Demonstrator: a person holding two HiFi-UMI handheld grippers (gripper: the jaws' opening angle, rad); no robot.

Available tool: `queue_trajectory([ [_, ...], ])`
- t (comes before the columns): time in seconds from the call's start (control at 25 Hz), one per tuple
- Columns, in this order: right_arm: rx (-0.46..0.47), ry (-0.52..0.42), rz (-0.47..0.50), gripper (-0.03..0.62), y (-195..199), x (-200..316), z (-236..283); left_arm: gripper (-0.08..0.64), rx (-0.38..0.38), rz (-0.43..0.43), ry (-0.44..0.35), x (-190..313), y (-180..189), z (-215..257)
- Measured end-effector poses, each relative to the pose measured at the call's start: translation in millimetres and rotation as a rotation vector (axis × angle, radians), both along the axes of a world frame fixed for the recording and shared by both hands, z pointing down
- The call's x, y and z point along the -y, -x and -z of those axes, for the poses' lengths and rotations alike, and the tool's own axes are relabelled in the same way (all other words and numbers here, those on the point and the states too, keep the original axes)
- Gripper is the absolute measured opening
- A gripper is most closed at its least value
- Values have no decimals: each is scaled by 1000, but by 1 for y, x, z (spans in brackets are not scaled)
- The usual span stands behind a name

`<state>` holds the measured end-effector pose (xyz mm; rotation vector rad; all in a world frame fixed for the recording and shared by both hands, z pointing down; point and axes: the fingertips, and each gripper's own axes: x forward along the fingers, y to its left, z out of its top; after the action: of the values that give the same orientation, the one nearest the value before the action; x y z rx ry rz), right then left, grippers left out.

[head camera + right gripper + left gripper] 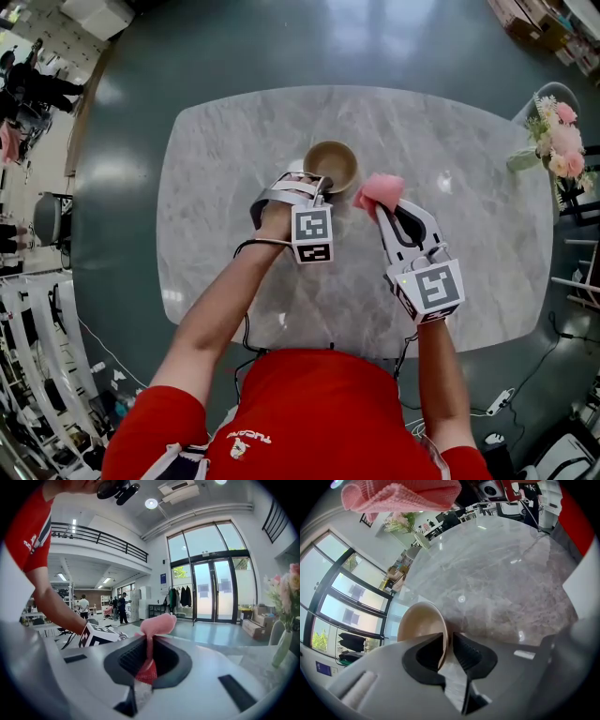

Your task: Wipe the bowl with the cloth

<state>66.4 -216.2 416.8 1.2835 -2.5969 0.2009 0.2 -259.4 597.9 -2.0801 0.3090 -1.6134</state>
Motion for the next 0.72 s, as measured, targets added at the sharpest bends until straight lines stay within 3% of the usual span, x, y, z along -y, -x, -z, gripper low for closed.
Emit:
queue_trajectory([
  [0.44, -1, 2, -4, 20, 0, 0, 0, 12, -39, 18, -15, 3, -1, 4],
  [0.72, -1, -6, -1, 20, 0, -2, 4, 11, -240, 66, 65, -5, -15, 35],
])
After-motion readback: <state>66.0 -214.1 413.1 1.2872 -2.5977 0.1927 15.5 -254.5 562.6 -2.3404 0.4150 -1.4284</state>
